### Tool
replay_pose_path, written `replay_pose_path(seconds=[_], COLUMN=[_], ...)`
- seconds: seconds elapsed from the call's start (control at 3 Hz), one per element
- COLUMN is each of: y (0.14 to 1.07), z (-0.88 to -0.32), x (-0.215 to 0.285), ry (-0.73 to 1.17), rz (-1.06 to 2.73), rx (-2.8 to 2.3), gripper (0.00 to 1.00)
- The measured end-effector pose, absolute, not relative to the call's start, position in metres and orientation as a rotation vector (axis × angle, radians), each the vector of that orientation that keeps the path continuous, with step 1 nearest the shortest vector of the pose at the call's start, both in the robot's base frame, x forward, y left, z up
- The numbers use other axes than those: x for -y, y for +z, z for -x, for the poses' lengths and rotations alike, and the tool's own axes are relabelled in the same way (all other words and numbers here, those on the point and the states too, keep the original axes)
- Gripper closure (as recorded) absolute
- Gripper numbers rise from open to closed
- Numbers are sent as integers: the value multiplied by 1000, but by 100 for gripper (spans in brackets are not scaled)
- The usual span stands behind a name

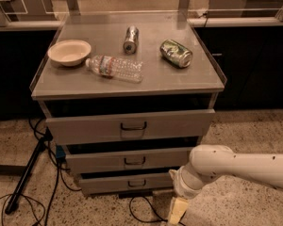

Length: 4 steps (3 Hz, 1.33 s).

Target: Open bottom drawer

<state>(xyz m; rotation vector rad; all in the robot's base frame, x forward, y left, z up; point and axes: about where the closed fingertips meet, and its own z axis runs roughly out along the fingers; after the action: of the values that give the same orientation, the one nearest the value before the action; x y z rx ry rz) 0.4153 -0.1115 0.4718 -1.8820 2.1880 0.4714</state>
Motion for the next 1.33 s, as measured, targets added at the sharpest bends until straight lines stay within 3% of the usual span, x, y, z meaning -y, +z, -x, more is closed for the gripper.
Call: replay_pose_path(seconds=[0.67,1.33], y=[452,376], z=[-411,-437], x=[109,82], ry=[520,674], rz=[1868,1744], rx=[-2202,-2204], gripper=[0,0])
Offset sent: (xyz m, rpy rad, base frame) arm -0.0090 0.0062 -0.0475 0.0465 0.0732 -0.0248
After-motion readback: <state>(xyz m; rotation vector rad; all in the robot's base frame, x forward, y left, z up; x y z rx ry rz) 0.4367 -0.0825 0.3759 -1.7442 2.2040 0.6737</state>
